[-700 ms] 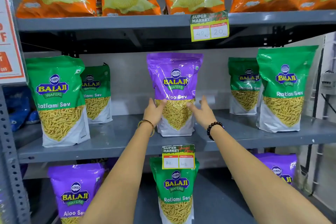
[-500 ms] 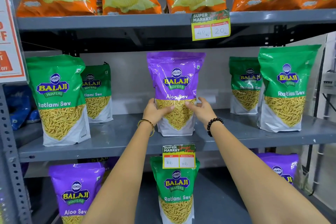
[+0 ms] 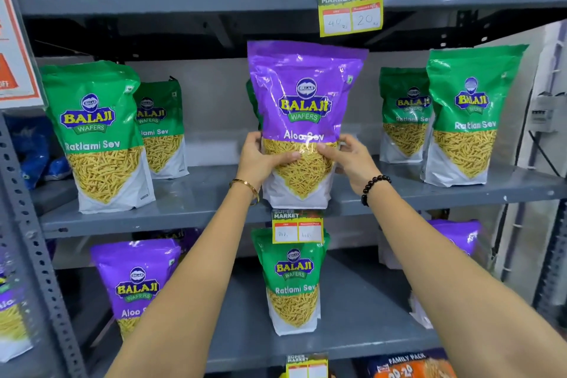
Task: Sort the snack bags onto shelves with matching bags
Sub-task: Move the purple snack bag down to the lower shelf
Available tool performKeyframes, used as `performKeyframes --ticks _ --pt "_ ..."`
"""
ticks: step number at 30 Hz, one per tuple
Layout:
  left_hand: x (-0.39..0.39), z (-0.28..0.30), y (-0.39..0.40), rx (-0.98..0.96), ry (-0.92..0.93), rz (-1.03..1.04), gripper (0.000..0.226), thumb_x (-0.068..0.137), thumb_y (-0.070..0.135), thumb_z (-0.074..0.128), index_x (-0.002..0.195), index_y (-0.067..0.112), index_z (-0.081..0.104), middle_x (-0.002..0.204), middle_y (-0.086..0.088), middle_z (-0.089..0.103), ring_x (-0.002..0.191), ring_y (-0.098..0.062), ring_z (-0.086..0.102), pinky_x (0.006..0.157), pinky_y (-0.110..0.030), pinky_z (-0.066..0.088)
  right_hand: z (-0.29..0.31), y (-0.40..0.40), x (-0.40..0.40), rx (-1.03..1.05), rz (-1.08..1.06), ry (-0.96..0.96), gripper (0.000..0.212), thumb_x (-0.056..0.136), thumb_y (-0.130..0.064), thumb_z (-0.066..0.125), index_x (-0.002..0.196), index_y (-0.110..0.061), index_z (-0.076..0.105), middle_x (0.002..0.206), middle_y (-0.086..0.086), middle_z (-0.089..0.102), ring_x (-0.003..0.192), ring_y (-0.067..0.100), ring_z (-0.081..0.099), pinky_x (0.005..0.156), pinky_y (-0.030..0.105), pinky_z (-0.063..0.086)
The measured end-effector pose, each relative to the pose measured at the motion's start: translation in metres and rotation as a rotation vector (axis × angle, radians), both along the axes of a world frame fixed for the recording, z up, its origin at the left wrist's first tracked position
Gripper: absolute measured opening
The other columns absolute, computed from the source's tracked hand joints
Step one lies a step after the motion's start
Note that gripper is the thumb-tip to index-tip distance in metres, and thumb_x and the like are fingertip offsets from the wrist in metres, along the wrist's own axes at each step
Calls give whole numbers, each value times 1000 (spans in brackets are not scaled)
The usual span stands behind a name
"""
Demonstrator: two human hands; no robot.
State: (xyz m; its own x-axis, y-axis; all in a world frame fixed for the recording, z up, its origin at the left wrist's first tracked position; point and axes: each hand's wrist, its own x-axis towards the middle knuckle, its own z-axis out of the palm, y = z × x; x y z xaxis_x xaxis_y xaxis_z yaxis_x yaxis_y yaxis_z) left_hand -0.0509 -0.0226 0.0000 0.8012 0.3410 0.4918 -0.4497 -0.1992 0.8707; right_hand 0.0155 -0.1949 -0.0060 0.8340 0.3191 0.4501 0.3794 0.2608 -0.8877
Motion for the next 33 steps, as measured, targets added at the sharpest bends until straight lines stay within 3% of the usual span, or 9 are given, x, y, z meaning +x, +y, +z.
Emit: performKeyframes --ticks 5,11,14,18,21,25,28,31,33 --pt "-25 -13 -15 -21 -43 30 79 33 32 90 98 22 45 109 -5 66 98 -19 65 85 -37 56 -4 -25 -21 -37 -5 -29 23 73 -11 72 89 -23 60 88 -2 68 68 4 68 65 22 56" --pt "-46 -46 -36 -47 -72 62 81 25 44 91 92 29 49 106 -3 69 96 -19 68 85 -47 56 -23 -55 -48 -118 8 -50 27 71 -11 73 91 -24 62 95 -2 69 86 14 66 83 35 54" --pt "-50 -76 -48 -26 -33 30 76 26 42 91 88 34 48 104 -2 70 95 -18 68 85 -47 55 -55 -72 -55 -144 34 -13 40 61 -14 76 99 -21 65 97 -4 71 93 16 66 84 34 56" --pt "-52 -135 -71 -30 99 -59 74 31 33 91 89 31 44 104 -3 66 95 -18 66 82 -39 56 -115 -96 -53 -213 35 92 40 68 4 70 98 -23 66 87 -12 75 84 7 69 70 23 56" --pt "-45 -187 -89 -82 214 -129 75 36 22 91 95 25 44 102 1 62 96 -16 63 78 -29 54 -165 -117 -44 -303 16 188 48 59 -6 78 102 -23 66 97 -8 74 97 17 67 79 29 55" --pt "-29 -250 -111 -88 359 -146 80 40 14 91 103 18 41 97 12 56 93 -11 58 77 -23 49 -227 -140 -26 -392 -40 321 54 60 -3 79 111 -14 63 115 10 67 111 27 61 99 43 48" --pt "-5 -281 -123 -120 427 -145 76 42 6 90 101 14 42 91 11 57 87 -12 58 68 -13 50 -258 -149 -9 -398 -53 401 57 57 -7 82 110 -13 64 115 10 68 109 28 62 100 44 47" --pt "27 -300 -130 -166 482 -131 77 31 20 88 94 20 44 90 8 60 88 -18 59 77 -31 53 -274 -151 14 -363 -67 461 48 66 7 72 110 -11 62 95 -7 74 90 11 68 85 25 55" --pt "46 -308 -133 -173 496 -114 74 30 21 87 90 26 44 90 8 61 88 -18 59 82 -38 53 -282 -149 30 -363 -78 475 44 66 5 73 105 -15 64 91 -10 75 90 12 68 83 25 56"
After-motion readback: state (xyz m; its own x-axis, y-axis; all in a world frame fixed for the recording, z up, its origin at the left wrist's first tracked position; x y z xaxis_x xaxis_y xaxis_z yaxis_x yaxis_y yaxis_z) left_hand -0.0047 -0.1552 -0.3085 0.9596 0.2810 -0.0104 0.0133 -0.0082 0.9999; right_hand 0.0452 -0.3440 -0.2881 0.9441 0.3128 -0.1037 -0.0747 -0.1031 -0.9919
